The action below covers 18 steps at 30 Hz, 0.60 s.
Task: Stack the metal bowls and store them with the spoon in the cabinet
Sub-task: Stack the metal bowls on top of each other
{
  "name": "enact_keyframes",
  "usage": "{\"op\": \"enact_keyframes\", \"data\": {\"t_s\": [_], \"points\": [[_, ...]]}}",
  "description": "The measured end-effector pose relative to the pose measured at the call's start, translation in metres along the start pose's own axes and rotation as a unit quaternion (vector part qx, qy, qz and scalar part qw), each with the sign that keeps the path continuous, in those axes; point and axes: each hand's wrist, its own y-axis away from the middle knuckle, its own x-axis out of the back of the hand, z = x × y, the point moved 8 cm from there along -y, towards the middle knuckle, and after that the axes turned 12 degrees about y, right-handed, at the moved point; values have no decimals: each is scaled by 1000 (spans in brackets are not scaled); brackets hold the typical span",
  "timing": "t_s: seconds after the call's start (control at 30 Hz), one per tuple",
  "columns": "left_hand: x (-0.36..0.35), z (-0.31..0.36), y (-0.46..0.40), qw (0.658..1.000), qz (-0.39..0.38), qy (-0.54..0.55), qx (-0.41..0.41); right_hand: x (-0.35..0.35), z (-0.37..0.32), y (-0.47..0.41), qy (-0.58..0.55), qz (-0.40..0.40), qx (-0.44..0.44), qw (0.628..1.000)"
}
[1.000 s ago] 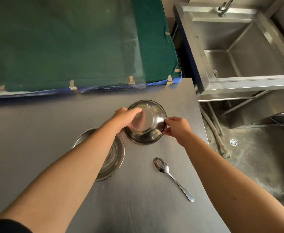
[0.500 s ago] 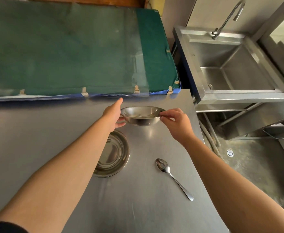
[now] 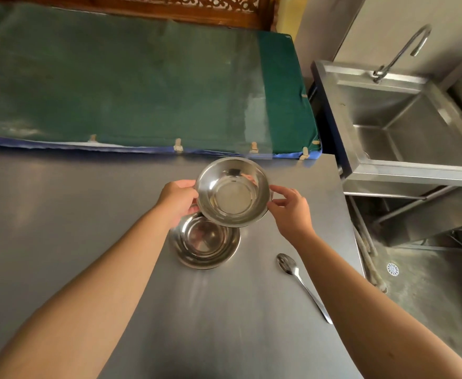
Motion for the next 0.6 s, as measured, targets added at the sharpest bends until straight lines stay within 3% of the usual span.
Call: {"op": "enact_keyframes", "data": {"t_s": [0.23, 0.6], "points": [[52, -12, 11, 997, 32, -59, -24, -51, -6, 12, 6, -61, -36, 997], [88, -49, 11, 971, 50, -223, -65, -93, 5, 31, 74, -86, -32, 993]]}}
